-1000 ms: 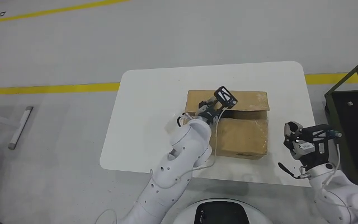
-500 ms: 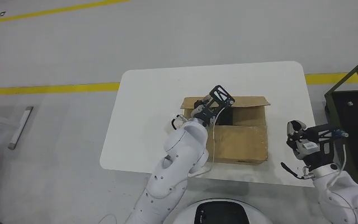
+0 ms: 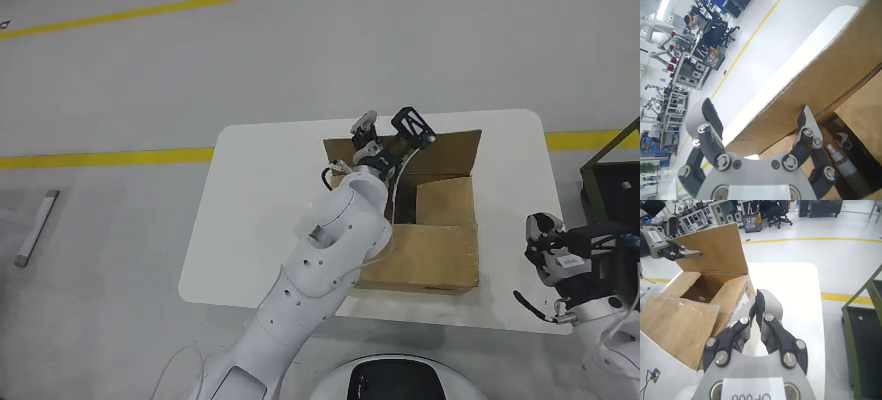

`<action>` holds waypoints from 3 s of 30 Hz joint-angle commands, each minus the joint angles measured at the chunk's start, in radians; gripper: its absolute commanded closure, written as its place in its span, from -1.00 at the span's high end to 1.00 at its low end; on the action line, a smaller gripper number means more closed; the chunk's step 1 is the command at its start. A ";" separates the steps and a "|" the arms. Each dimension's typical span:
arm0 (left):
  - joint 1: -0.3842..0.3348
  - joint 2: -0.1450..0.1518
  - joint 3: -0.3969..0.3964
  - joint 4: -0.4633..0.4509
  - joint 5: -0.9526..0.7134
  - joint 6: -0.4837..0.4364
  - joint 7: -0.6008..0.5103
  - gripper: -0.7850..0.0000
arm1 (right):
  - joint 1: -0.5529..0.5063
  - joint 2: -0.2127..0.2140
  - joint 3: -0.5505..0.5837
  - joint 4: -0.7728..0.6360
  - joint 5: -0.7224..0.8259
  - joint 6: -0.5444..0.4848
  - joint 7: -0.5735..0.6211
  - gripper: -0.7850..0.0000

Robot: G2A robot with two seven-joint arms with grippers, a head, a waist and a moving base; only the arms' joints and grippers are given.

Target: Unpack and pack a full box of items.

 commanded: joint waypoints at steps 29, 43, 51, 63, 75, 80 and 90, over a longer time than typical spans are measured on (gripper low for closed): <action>0.006 -0.062 -0.104 -0.044 -0.114 0.045 -0.082 1.00 | 0.020 -0.007 0.064 0.004 0.203 -0.050 -0.021 -1.00; 0.357 0.002 -0.403 -0.570 -0.366 -0.188 -0.271 1.00 | 0.083 0.012 0.089 0.157 0.479 -0.501 0.033 -1.00; 0.434 0.016 -0.430 -0.632 -0.359 -0.173 -0.262 1.00 | 0.093 0.016 0.084 0.157 0.439 -0.553 0.037 -1.00; 0.447 0.022 -0.411 -0.641 -0.338 -0.141 -0.241 1.00 | 0.160 0.035 0.092 0.219 0.448 -0.525 0.221 -1.00; 0.447 0.022 -0.411 -0.641 -0.338 -0.141 -0.241 1.00 | 0.228 0.050 0.026 0.273 0.484 -0.553 0.287 -0.32; 0.447 0.022 -0.411 -0.641 -0.338 -0.141 -0.241 1.00 | 0.245 0.053 -0.003 0.287 0.472 -0.540 0.288 -0.25; 0.447 0.022 -0.411 -0.641 -0.338 -0.141 -0.241 1.00 | 0.257 0.059 -0.036 0.298 0.450 -0.524 0.276 -0.22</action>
